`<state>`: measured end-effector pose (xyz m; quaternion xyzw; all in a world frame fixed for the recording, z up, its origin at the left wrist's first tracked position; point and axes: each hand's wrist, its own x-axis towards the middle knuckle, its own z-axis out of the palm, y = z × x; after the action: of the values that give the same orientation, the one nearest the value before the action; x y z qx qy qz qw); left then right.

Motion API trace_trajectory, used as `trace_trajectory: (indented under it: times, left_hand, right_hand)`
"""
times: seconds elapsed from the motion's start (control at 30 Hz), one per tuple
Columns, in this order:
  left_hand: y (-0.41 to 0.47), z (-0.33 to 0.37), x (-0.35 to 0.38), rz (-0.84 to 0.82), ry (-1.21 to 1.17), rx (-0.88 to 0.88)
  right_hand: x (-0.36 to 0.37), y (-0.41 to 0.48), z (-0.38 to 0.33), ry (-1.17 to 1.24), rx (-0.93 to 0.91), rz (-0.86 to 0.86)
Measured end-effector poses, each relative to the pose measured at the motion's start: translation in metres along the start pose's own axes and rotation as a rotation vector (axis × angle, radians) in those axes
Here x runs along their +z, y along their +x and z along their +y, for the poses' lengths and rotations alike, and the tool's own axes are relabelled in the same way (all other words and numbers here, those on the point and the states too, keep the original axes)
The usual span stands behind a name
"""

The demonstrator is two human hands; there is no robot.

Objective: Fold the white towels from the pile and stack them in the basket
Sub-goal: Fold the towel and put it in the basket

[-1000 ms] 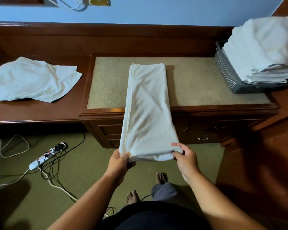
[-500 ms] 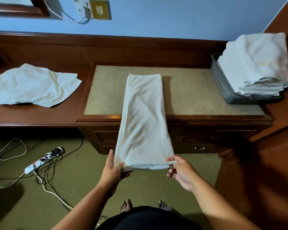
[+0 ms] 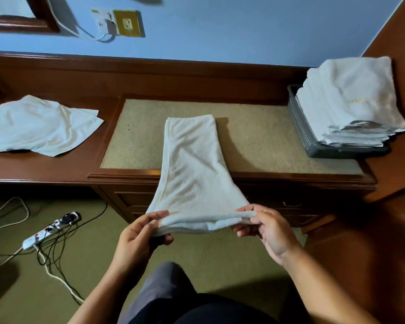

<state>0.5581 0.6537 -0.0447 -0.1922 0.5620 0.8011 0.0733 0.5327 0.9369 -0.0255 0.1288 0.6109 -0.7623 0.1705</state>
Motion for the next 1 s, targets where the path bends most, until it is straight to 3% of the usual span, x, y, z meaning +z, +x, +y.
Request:
trace_trajectory:
  times: [0.07,0.2,0.3,0.6,0.7,0.83,1.0]
  left_hand:
    - [-0.001,0.014,0.009,-0.068,-0.014,0.052]
    - [0.018,0.045,0.018,-0.155,0.354,0.224]
    - [0.057,0.067,0.029,-0.128,0.538,0.364]
    - [0.236,0.124,0.063,0.016,0.512,0.444]
    - [0.297,0.135,0.069,0.085,0.554,0.394]
    - [0.377,0.143,0.068,0.111,0.625,0.249]
    - [0.463,0.125,0.064,0.174,0.607,0.038]
  right_hand:
    - [-0.007,0.004,-0.014,0.023,-0.031,-0.024]
    - [-0.018,0.026,-0.044,0.037,-0.103,-0.118]
    - [-0.017,0.062,-0.065,-0.033,-0.184,-0.139]
    - [0.009,0.217,-0.128,-0.313,-0.217,0.258]
    - [0.010,0.278,-0.148,-0.578,-0.284,0.397]
    - [0.013,0.365,-0.150,-0.714,-0.269,0.475]
    - [0.018,0.461,-0.132,-0.917,-0.080,0.456]
